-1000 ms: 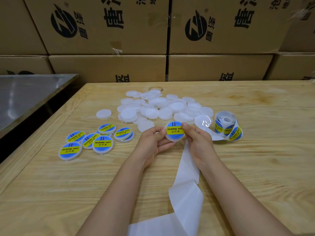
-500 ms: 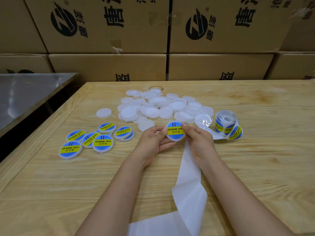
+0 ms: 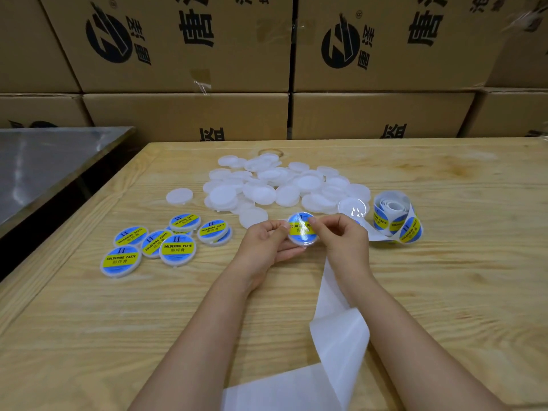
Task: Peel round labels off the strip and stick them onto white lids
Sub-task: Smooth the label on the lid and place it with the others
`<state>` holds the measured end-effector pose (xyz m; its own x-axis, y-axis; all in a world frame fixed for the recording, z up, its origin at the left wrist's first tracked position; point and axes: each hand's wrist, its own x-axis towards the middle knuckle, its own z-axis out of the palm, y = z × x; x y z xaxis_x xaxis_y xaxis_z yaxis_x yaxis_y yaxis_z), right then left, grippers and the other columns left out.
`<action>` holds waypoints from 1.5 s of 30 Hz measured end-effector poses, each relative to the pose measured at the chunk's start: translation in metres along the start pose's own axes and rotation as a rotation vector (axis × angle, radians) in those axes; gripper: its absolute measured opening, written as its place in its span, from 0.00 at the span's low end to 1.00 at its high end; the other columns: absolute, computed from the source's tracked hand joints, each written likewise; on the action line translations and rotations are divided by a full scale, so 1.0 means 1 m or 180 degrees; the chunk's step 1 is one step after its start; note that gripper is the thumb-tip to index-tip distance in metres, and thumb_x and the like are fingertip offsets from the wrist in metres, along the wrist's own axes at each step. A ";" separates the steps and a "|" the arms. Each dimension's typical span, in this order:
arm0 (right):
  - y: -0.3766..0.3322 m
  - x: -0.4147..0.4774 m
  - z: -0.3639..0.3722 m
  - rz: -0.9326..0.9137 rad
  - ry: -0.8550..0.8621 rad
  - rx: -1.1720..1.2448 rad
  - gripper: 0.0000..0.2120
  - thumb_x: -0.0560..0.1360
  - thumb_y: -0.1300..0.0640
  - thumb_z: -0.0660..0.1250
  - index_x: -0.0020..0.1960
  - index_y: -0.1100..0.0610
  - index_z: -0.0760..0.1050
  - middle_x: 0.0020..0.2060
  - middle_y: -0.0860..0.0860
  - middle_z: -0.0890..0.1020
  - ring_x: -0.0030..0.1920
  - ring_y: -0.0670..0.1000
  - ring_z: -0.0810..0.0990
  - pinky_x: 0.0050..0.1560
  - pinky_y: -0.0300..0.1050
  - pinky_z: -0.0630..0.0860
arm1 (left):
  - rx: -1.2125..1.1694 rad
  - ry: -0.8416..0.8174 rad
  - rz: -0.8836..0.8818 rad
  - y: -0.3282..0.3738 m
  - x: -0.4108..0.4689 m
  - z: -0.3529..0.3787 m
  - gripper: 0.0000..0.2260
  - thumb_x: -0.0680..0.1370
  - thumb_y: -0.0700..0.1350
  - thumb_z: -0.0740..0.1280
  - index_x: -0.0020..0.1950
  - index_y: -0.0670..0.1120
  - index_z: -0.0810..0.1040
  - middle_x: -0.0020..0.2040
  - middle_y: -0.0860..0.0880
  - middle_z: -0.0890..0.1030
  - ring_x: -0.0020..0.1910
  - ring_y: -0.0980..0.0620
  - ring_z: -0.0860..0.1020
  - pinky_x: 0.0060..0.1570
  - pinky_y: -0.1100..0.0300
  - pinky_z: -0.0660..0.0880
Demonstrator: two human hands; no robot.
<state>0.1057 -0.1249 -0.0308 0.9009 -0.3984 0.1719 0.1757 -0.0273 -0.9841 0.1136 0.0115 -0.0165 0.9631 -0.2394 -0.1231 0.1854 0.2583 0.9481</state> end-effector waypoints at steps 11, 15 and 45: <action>-0.005 -0.012 0.008 -0.0864 0.0197 -0.0872 0.08 0.72 0.60 0.69 0.50 0.54 0.73 0.41 0.47 0.79 0.42 0.41 0.76 0.46 0.34 0.71 | -0.0244 -0.0154 0.0017 0.001 -0.001 -0.001 0.11 0.81 0.40 0.59 0.58 0.32 0.72 0.45 0.40 0.83 0.40 0.49 0.84 0.41 0.60 0.81; -0.003 -0.010 0.005 -0.0684 0.0132 -0.0627 0.17 0.72 0.57 0.71 0.59 0.52 0.71 0.42 0.44 0.80 0.42 0.41 0.78 0.46 0.33 0.73 | -0.0316 -0.0171 0.0068 0.001 0.000 -0.002 0.09 0.81 0.38 0.58 0.57 0.34 0.71 0.45 0.40 0.82 0.39 0.48 0.84 0.40 0.59 0.81; -0.008 -0.014 0.004 -0.0876 -0.0602 -0.0899 0.09 0.71 0.59 0.72 0.48 0.56 0.73 0.40 0.45 0.79 0.39 0.37 0.76 0.40 0.29 0.70 | -0.0320 -0.0264 0.0395 0.000 -0.001 -0.012 0.08 0.80 0.40 0.60 0.50 0.38 0.77 0.40 0.46 0.84 0.38 0.52 0.83 0.37 0.61 0.79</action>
<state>0.0931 -0.1152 -0.0255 0.8971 -0.1671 0.4090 0.3277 -0.3692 -0.8696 0.1144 0.0228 -0.0199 0.9611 -0.2752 0.0217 0.0887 0.3821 0.9199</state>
